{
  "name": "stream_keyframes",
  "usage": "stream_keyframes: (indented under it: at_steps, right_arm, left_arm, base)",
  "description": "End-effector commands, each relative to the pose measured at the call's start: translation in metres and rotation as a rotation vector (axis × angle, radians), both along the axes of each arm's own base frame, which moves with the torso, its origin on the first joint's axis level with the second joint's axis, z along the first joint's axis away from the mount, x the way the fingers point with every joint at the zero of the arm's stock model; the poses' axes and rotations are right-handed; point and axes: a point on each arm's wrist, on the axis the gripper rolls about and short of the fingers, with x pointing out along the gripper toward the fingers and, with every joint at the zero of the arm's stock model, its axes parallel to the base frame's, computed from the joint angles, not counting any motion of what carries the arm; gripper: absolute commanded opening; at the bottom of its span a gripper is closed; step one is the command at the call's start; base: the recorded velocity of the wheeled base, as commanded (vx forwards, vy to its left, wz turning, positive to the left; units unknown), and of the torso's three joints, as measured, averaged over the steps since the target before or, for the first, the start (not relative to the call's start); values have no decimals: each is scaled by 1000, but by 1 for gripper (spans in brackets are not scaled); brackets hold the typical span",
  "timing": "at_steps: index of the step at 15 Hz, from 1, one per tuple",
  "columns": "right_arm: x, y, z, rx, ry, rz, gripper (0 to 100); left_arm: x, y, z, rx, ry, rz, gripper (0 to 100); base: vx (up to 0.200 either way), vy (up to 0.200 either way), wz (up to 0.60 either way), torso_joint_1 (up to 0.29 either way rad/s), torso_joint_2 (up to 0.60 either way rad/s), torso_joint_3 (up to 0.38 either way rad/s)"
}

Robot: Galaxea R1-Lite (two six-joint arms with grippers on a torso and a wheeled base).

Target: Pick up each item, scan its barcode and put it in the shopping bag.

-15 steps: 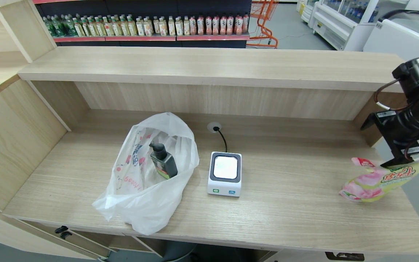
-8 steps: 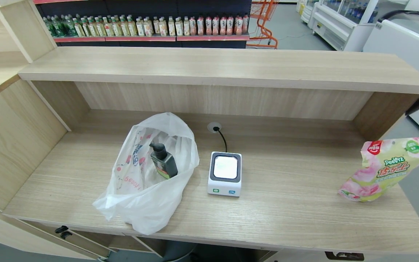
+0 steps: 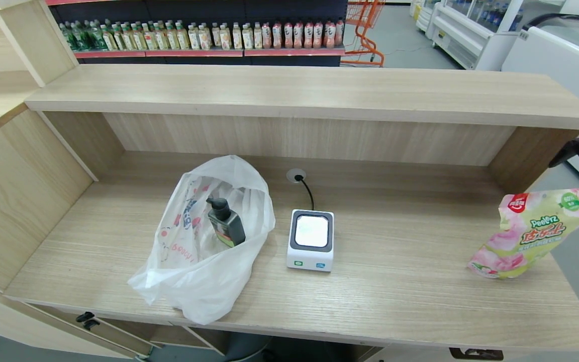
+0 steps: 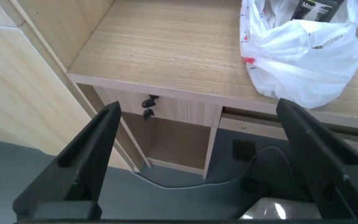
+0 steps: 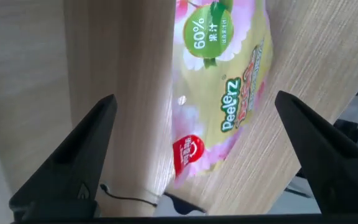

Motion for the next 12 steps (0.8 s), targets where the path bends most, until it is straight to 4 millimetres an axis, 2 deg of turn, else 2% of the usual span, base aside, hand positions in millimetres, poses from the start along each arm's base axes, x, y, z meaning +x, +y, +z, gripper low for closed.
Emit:
stream_keyframes:
  at_steps: [1, 5, 7, 10, 12]
  right_arm:
    - [18, 1, -21, 9, 73, 19, 100]
    - [28, 3, -37, 5, 128, 40, 100]
    - [35, 3, -53, 6, 187, 54, 100]
    - [44, 14, -78, -9, 280, 100, 100]
    - [48, 22, -86, -39, 313, 104, 100]
  left_arm:
    - [0, 0, 0, 0, 0, 0, 100]
    - [0, 0, 0, 0, 0, 0, 100]
    - [0, 0, 0, 0, 0, 0, 100]
    - [0, 0, 0, 0, 0, 0, 100]
    - [0, 0, 0, 0, 0, 0, 100]
  base:
    - [0, 0, 0, 0, 0, 0]
    - [0, 0, 0, 0, 0, 0]
    - [0, 0, 0, 0, 0, 0]
    - [0, 0, 0, 0, 0, 0]
    - [0, 0, 0, 0, 0, 0]
